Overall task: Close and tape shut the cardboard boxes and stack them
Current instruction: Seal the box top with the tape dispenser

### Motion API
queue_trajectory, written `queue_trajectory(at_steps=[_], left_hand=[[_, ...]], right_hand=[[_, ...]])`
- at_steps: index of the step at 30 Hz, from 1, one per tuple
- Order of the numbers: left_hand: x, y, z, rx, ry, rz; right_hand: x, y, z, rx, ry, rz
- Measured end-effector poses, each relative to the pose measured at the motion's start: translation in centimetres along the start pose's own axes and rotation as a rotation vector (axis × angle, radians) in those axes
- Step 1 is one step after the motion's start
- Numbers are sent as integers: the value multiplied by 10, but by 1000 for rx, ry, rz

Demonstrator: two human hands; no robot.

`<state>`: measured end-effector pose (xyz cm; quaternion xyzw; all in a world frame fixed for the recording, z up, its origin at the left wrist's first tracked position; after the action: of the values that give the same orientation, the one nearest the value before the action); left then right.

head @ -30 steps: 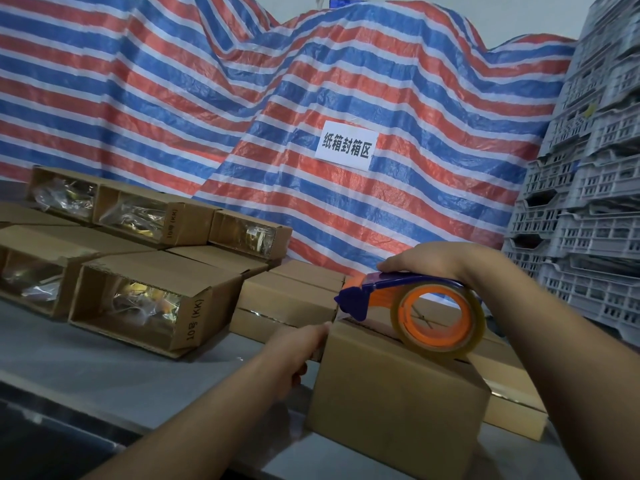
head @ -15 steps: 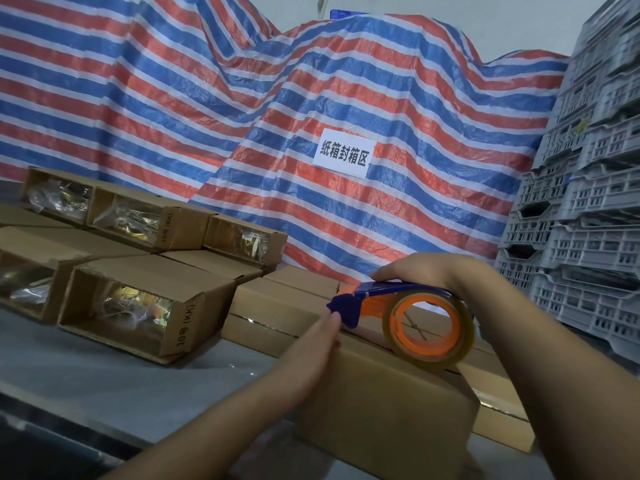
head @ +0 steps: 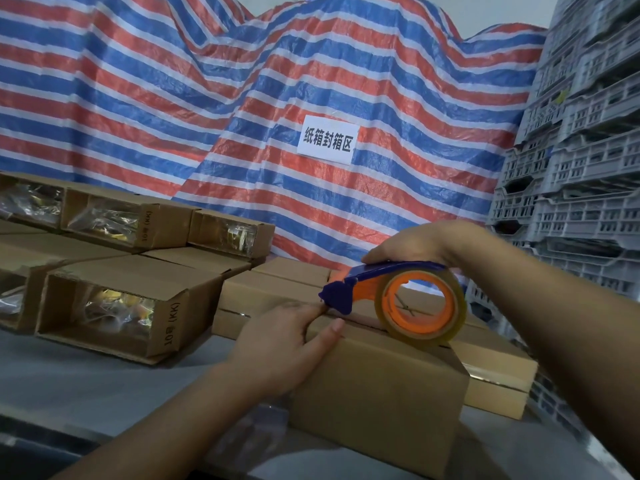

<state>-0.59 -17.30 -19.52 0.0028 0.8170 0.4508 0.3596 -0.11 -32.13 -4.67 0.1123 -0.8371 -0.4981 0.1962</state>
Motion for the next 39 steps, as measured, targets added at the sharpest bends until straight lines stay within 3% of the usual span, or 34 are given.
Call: queue_trajectory(at_steps=[3,6,14,20,26,31,39], left_hand=[[0,-2,3,9,18,8],[1,-3,2,0,32,25],[-8,16,-23,-52,-23,147],[-9,8,-35,-86,-67,303],[-10,7,-35,-184,-88,241],[-8,10,-37,-178,-103,223],[-15,15,-46,-228,-100,285]], right_hand=[[20,-8,-18,-33,-94,69],[32,-19,-30,99,-66,97],[27,-24,-15,70,-189,285],[26,-24,-14,78,-172,269],[44,-29,-37,19,-83,136],[62,-50,-75,-1,-159,197],[60,-61,-70,100,-207,278]])
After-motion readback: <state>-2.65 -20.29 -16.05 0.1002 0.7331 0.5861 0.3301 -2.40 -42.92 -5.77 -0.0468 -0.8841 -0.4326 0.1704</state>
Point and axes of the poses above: each hand's wrist, its own x-axis away from the middle knuckle, its own y-axis out of the back of the hand, z = x × y, the point moved 5 cm from there along -x, towards the middle knuckle, and after that the axes turned 6 degrees about z, right-handed, at the moved point
